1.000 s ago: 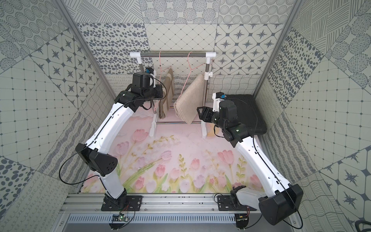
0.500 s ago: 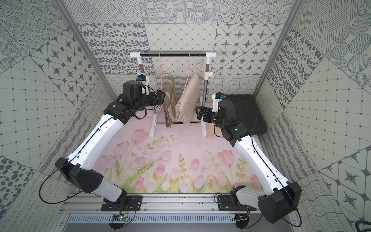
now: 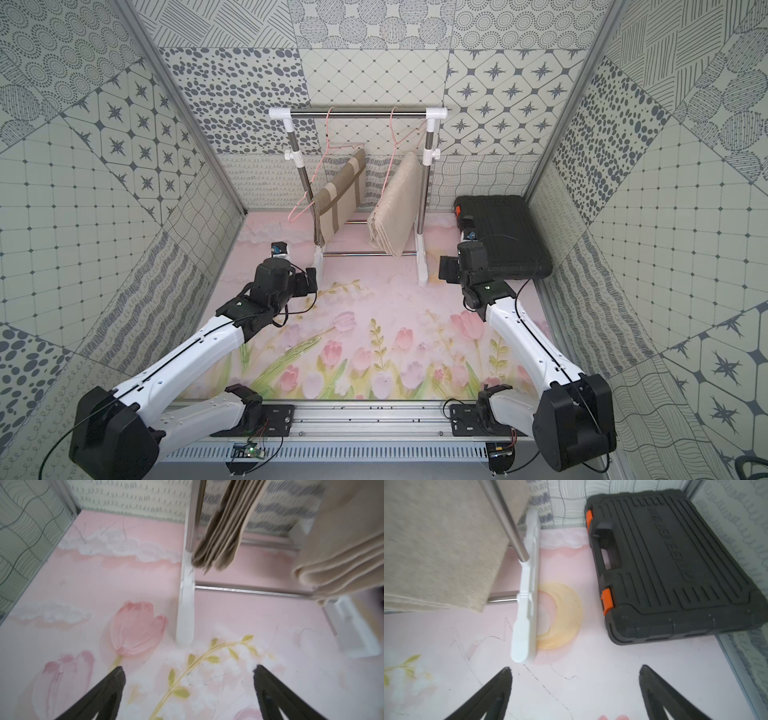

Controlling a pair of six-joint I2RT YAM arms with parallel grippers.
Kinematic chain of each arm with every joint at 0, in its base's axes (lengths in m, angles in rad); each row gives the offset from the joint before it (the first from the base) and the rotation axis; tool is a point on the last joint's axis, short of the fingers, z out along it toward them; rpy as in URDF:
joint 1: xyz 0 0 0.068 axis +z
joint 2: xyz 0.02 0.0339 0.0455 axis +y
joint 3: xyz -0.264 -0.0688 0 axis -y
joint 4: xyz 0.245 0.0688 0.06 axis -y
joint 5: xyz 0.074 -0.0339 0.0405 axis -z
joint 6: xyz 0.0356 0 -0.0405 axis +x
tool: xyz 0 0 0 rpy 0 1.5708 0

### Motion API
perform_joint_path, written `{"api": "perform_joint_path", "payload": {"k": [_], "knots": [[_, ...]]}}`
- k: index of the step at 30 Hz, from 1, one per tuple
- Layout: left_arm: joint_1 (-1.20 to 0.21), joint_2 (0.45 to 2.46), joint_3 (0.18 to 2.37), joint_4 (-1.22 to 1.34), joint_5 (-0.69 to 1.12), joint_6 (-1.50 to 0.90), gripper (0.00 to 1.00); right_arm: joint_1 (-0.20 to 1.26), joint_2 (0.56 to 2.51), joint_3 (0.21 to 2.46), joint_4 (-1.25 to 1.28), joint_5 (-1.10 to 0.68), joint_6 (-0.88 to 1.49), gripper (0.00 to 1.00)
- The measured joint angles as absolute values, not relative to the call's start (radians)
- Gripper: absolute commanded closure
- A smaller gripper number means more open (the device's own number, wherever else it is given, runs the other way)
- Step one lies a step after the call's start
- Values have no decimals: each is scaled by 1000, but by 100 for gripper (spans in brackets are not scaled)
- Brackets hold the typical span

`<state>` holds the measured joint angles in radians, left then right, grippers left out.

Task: Hang the scarf on the hanger
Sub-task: Reset both arms

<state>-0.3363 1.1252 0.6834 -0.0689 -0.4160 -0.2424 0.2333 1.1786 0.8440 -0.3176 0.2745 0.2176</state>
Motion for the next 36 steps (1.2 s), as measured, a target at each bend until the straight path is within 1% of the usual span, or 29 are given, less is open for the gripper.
{"api": "perform_joint_path", "payload": {"k": [3, 8, 12, 15, 18, 21, 23, 25, 27, 31, 36], "knots": [[-301, 1166, 573, 41, -449, -197, 1, 177, 1145, 759, -241, 275, 237, 3], [-193, 1296, 425, 299, -442, -162, 1, 109, 1126, 633, -59, 239, 255, 3], [-117, 1409, 359, 503, -403, -146, 1, 34, 1150, 505, 166, 212, 250, 3], [-83, 1476, 335, 622, -357, -137, 1, -10, 1214, 398, 372, 201, 233, 3], [-65, 1533, 315, 728, -321, -132, 1, -30, 1322, 347, 533, 199, 219, 3], [-58, 1557, 313, 810, -290, -128, 1, -31, 1428, 305, 720, 189, 200, 3], [-57, 1563, 318, 842, -275, -125, 1, -17, 1461, 299, 778, 182, 176, 3], [-56, 1568, 332, 853, -257, -121, 1, 2, 1516, 299, 886, 167, 151, 3], [-55, 1573, 347, 867, -248, -113, 1, 15, 1553, 315, 892, 149, 130, 3], [-54, 1575, 368, 873, -209, -101, 1, 41, 1563, 357, 880, 138, 93, 3], [-84, 1579, 368, 892, -204, -75, 1, 51, 1563, 372, 889, 138, 70, 3]]}}
